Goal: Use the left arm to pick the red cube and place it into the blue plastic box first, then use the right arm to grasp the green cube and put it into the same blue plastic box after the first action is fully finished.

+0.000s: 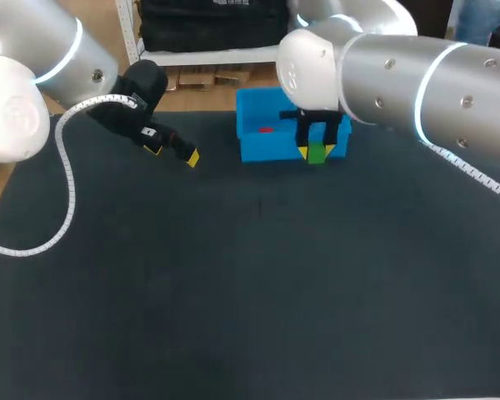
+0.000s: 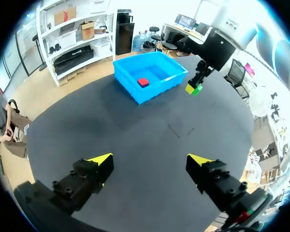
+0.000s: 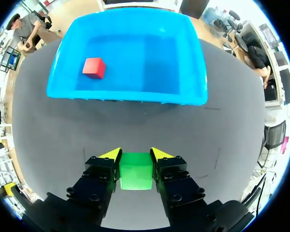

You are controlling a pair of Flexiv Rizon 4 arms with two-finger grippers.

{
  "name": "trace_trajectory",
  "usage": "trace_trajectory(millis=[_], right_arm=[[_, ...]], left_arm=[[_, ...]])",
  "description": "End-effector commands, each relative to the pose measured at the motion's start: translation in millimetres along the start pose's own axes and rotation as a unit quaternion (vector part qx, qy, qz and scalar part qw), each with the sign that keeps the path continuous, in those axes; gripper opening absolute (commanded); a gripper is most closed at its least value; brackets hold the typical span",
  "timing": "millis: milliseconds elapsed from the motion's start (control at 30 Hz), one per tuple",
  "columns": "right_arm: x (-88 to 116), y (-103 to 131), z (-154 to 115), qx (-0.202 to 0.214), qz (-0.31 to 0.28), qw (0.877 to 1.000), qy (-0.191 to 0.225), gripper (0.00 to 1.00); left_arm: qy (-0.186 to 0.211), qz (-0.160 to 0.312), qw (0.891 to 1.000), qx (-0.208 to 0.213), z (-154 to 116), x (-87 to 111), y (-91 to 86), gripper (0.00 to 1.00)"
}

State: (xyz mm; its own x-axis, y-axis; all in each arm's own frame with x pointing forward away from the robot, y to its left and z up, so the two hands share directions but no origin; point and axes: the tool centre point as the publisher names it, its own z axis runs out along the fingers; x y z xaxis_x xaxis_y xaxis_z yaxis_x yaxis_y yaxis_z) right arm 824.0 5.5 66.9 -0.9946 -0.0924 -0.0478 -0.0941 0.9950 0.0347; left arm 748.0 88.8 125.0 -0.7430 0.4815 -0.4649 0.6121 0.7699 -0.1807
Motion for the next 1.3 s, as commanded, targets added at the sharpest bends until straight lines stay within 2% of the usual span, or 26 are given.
trace_trajectory(millis=[33,533,1300], right_arm=[[11,-6,-11,-0.003,0.001,1.000,-0.029,0.00],[9,-9,-54,-0.017,-0.004,0.998,-0.057,0.00],[-8,-7,-95,-0.033,-0.018,0.994,-0.102,0.00]], left_arm=[[-0.001,0.001,1.000,0.002,0,0.7,0.8,1.00],[-0.001,0.001,1.000,0.002,0,0.7,0.8,1.00],[-0.001,0.001,1.000,0.002,0,0.7,0.8,1.00]])
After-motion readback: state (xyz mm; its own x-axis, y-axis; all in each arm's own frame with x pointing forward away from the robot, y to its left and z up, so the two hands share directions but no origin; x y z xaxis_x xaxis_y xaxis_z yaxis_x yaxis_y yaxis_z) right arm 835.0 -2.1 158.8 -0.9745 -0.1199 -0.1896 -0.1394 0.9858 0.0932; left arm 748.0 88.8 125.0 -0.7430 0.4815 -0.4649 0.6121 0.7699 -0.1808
